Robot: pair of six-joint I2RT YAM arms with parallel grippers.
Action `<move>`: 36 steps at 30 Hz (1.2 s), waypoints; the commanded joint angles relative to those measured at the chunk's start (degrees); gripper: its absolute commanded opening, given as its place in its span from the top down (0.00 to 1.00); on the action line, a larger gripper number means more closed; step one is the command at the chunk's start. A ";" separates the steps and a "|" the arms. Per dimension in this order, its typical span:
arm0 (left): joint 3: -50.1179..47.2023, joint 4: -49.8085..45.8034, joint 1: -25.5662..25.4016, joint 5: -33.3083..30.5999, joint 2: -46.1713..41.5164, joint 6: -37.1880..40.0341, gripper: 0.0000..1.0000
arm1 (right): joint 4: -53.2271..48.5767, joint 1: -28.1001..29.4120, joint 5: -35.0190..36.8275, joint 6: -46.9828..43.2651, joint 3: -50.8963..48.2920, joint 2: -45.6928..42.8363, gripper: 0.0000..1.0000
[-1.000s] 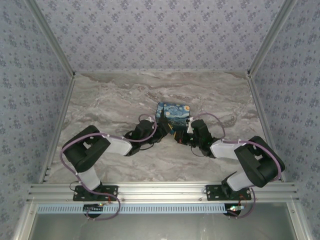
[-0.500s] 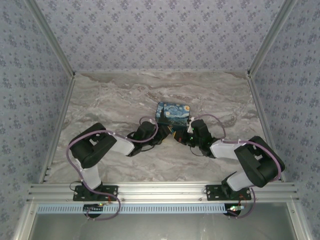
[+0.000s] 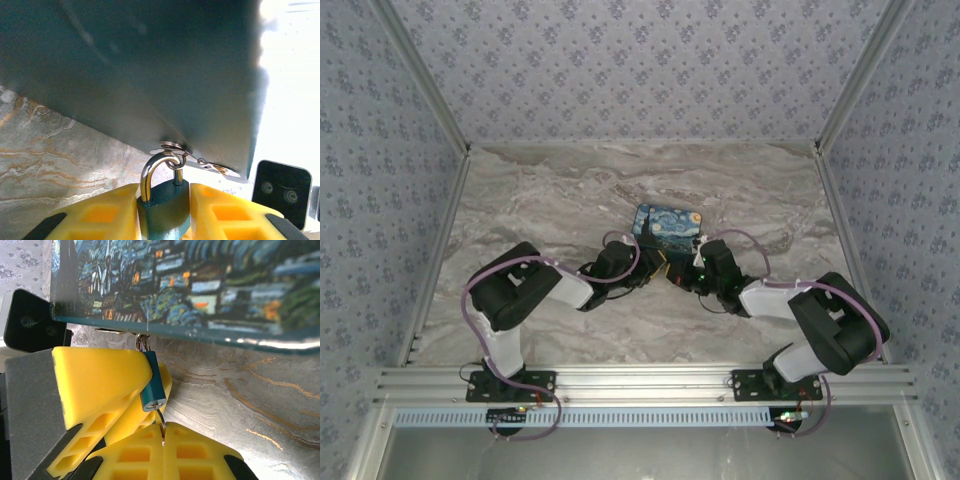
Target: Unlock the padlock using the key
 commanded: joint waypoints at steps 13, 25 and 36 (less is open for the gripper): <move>0.37 0.82 -0.69 -0.93 -0.89 0.31 1.00 | -2.44 0.55 2.14 -2.61 0.51 -2.10 0.84; 0.27 -1.18 -0.61 -0.81 -3.49 0.68 1.00 | -21.19 -0.79 9.18 -21.65 0.36 -17.42 0.46; 1.44 -8.46 -0.63 -0.53 -8.29 -1.85 1.00 | -23.92 2.11 13.23 -52.30 -0.70 -38.16 0.07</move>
